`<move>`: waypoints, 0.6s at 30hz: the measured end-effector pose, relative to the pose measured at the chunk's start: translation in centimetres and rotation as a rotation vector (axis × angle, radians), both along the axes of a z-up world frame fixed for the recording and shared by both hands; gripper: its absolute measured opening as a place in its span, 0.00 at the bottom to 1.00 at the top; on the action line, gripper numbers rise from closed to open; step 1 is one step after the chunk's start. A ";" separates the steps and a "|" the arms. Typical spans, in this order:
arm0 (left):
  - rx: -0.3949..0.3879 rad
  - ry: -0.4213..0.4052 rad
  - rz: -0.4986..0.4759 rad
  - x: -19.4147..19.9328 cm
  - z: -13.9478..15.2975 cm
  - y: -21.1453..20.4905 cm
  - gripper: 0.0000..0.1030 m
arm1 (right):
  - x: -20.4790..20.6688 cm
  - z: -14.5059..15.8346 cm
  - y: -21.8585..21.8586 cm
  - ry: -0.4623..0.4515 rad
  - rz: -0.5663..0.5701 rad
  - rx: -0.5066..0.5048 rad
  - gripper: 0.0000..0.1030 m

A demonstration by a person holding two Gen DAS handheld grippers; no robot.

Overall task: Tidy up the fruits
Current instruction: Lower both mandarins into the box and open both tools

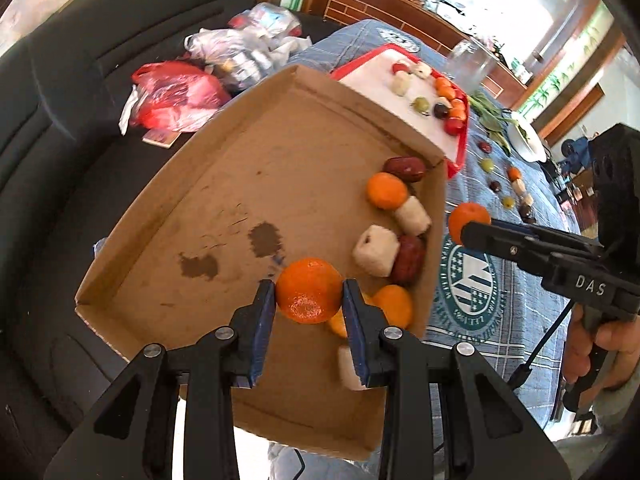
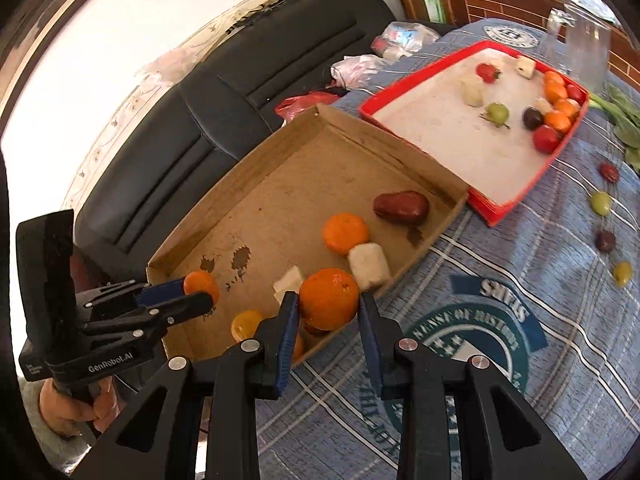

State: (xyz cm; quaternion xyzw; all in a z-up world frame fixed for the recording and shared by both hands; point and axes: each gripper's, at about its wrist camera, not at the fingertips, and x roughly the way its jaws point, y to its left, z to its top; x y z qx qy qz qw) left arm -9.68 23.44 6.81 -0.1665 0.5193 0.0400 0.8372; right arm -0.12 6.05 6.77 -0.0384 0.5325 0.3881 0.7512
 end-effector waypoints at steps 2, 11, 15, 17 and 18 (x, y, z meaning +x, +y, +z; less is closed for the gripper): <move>0.000 0.003 0.001 -0.2 -0.2 0.2 0.31 | 0.1 -0.2 1.1 -0.001 0.016 -0.007 0.29; 0.007 0.027 0.003 0.5 -1.6 1.1 0.31 | 0.6 -1.5 6.0 -0.024 0.092 -0.071 0.29; 0.010 0.035 0.001 1.1 -2.1 1.5 0.31 | 1.1 -2.4 7.9 -0.033 0.117 -0.100 0.29; 0.011 0.039 -0.003 1.3 -2.2 1.6 0.31 | 1.3 -2.8 8.6 -0.035 0.131 -0.110 0.29; 0.011 0.041 -0.005 1.4 -2.3 1.6 0.31 | 1.4 -3.1 8.9 -0.037 0.135 -0.119 0.29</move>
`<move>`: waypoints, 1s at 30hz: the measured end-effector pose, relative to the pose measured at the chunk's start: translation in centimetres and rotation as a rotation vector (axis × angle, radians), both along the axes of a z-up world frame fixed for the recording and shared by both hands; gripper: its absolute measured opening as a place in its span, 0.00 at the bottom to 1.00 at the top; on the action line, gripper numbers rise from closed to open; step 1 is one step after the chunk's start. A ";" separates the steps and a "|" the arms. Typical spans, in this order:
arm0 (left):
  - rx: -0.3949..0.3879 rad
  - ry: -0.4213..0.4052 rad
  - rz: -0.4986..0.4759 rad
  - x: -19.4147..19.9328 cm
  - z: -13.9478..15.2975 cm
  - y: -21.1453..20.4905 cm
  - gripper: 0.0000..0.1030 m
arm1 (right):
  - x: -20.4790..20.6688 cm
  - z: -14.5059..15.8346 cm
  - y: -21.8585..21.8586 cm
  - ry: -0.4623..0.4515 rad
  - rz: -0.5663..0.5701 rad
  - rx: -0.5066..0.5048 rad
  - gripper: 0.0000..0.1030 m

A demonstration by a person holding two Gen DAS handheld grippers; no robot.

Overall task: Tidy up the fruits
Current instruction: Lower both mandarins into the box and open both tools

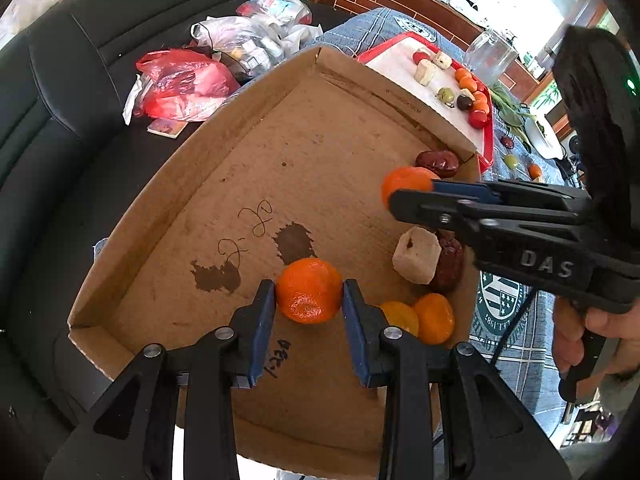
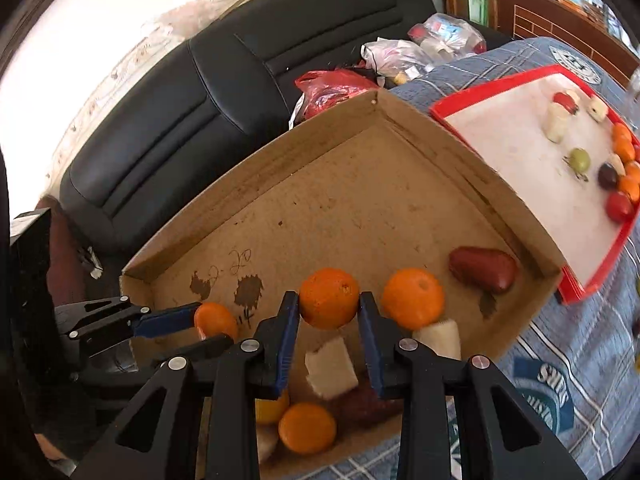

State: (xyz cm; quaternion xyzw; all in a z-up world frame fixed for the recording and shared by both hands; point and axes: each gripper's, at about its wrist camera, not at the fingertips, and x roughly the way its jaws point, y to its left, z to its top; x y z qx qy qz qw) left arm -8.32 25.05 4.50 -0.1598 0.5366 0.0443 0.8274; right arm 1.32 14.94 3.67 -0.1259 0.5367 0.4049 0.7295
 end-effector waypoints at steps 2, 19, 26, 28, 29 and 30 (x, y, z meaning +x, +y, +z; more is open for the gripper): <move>-0.002 0.004 -0.003 0.1 -0.2 0.0 0.31 | 0.1 -0.6 0.5 0.002 0.007 -0.014 0.29; -0.001 0.004 -0.025 0.4 -0.4 -0.3 0.31 | -0.5 -1.6 1.5 -0.012 0.029 -0.061 0.32; 0.010 0.007 -0.032 0.0 -0.4 -1.4 0.31 | -0.8 -0.9 0.9 -0.020 0.012 -0.049 0.33; 0.009 0.010 -0.031 -0.1 -0.4 -1.5 0.32 | -0.7 -0.5 0.5 -0.022 -0.001 -0.038 0.33; 0.007 0.012 -0.030 -0.1 -0.4 -1.6 0.32 | -0.7 -0.3 0.3 -0.023 -0.008 -0.031 0.33; 0.007 0.013 -0.029 -0.2 -0.3 -1.6 0.32 | -0.7 0.0 -0.1 -0.025 -0.016 -0.021 0.34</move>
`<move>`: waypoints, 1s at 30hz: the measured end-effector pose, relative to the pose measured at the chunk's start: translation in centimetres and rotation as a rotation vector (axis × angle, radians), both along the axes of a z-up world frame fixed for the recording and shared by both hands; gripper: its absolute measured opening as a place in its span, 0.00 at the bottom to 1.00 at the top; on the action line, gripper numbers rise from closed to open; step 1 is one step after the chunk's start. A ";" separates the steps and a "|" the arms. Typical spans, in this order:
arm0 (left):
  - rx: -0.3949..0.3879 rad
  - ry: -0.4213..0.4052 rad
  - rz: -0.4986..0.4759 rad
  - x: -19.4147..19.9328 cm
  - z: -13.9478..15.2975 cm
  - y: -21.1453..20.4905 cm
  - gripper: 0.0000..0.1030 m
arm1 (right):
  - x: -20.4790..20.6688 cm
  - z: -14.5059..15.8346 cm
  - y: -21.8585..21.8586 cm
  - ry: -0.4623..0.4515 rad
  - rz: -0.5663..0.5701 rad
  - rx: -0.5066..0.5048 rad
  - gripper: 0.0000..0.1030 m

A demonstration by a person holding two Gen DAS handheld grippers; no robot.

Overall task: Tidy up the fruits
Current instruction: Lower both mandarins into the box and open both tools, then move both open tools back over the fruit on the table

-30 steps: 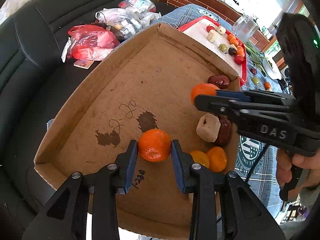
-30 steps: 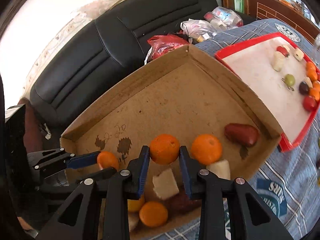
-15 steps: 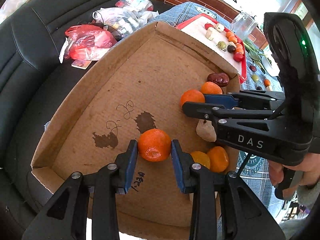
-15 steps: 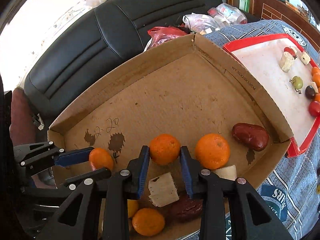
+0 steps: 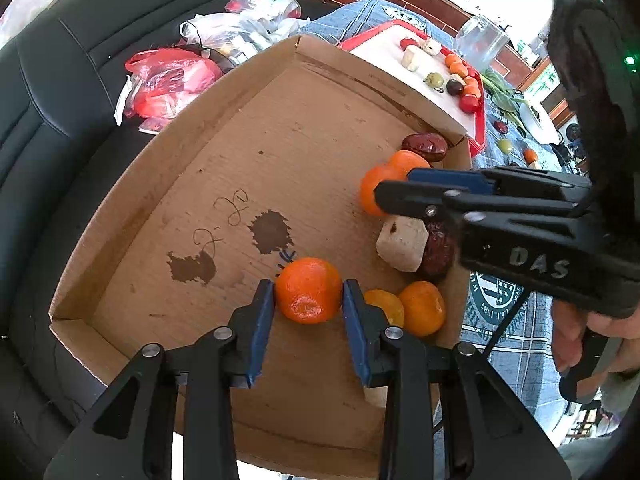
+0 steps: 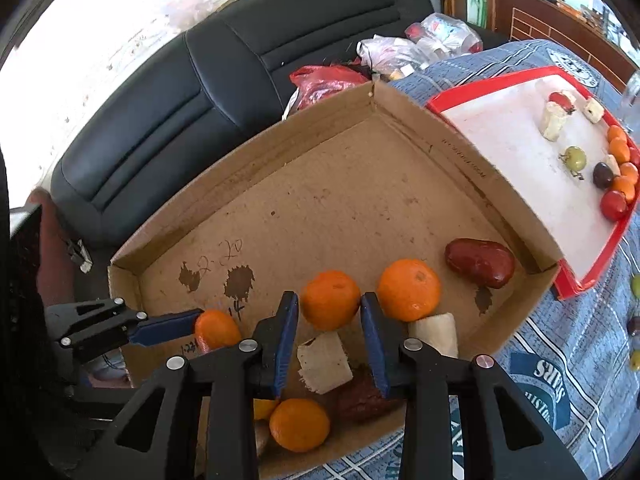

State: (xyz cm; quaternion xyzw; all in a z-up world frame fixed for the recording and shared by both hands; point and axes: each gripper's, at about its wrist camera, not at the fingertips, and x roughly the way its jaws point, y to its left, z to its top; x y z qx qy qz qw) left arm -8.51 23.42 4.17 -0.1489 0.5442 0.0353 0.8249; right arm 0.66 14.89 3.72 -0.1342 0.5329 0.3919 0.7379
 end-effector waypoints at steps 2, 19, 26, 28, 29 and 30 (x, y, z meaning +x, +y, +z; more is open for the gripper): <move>0.005 -0.001 0.002 -0.1 0.1 -0.2 0.34 | 0.0 0.5 -0.7 -0.001 -0.012 0.016 0.36; 0.069 -0.059 -0.014 0.1 3.1 -2.8 0.59 | -0.1 3.3 -11.2 -0.007 -0.206 0.118 0.46; 0.062 -0.081 -0.122 3.2 4.1 -6.9 0.59 | 0.4 2.7 -17.9 0.005 -0.347 0.106 0.47; 0.059 -0.082 -0.158 4.1 4.1 -8.3 0.59 | 0.5 2.5 -19.6 0.005 -0.380 0.099 0.47; 0.059 -0.082 -0.180 4.5 4.1 -9.1 0.59 | 0.5 2.4 -20.6 0.004 -0.398 0.096 0.47; 0.058 -0.080 -0.205 5.1 4.0 -10.1 0.59 | 0.5 2.3 -21.5 0.005 -0.418 0.095 0.47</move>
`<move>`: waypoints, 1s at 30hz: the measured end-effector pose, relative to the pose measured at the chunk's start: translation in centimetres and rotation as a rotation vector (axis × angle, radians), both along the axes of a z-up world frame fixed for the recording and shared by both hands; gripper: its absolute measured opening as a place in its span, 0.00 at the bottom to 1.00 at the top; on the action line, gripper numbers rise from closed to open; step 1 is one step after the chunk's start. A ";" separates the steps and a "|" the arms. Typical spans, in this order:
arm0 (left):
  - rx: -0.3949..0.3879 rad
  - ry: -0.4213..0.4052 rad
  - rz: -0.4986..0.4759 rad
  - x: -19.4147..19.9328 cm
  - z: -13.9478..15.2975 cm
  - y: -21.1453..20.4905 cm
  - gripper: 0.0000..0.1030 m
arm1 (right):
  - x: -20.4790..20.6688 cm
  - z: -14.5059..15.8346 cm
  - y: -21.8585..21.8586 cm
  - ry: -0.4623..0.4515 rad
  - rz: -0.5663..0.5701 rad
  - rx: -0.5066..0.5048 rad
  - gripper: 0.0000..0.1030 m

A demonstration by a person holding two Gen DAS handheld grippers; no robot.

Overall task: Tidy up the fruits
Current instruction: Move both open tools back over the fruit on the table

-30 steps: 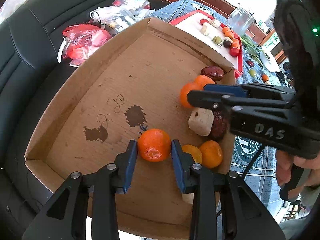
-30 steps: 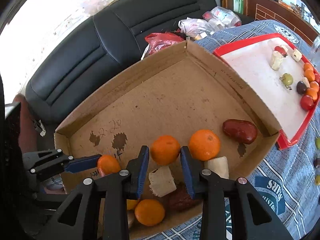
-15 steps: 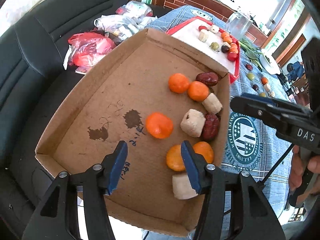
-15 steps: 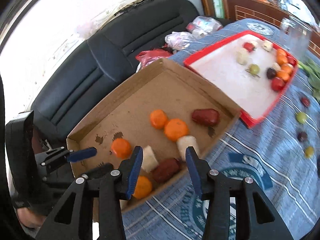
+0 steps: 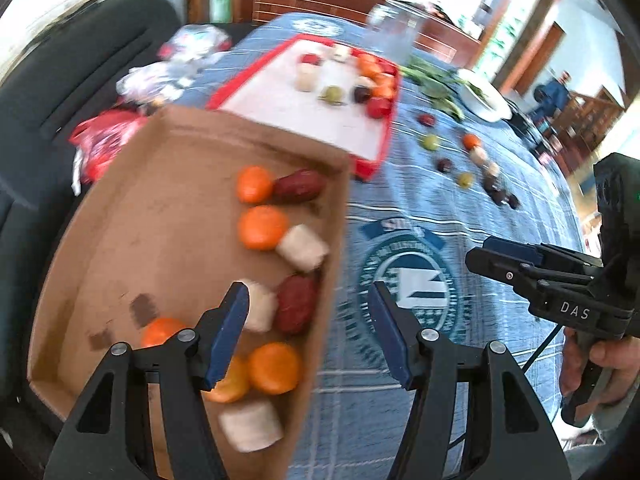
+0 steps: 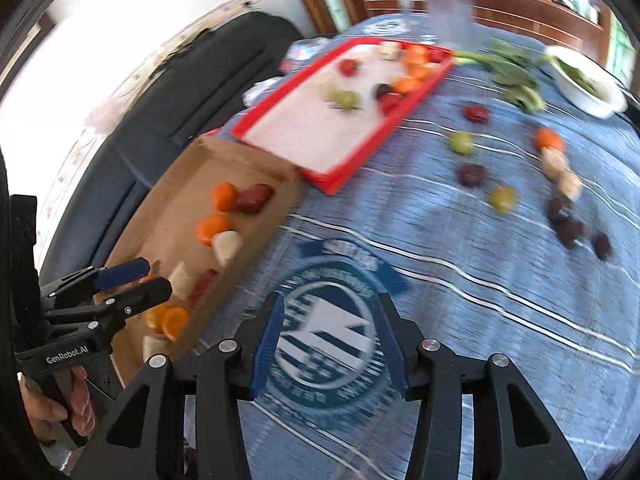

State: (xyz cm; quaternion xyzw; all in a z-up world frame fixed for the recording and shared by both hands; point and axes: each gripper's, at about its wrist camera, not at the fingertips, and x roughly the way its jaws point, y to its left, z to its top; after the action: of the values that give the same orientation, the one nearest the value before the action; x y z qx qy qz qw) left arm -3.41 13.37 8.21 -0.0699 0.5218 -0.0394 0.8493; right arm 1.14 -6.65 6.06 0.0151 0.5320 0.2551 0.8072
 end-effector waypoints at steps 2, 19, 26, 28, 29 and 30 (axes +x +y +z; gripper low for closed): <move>0.002 0.003 -0.033 0.6 -0.1 -1.4 0.59 | -0.2 0.0 -1.7 -0.001 -0.033 -0.003 0.47; 0.020 0.074 -0.239 8.0 -2.7 -12.6 0.59 | 2.0 -0.3 -12.6 -0.010 -0.266 -0.002 0.46; 0.036 0.045 -0.280 10.9 -2.9 -15.7 0.59 | 3.6 -1.0 -15.4 -0.011 -0.310 -0.011 0.46; 0.031 0.053 -0.279 11.9 -3.3 -16.3 0.59 | 4.3 -1.1 -15.8 -0.014 -0.311 -0.014 0.45; 0.025 0.057 -0.280 12.3 -3.5 -16.6 0.59 | 4.6 -1.2 -15.9 -0.015 -0.308 -0.015 0.44; 0.026 0.054 -0.280 12.7 -3.7 -17.0 0.59 | 4.9 -1.3 -15.9 -0.016 -0.306 -0.016 0.44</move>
State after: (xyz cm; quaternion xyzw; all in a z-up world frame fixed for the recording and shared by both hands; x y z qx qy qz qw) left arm 9.30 -3.59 4.52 0.0135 0.5497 -0.1489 0.8218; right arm 6.07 -22.60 4.73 0.0874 0.5190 0.1251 0.8410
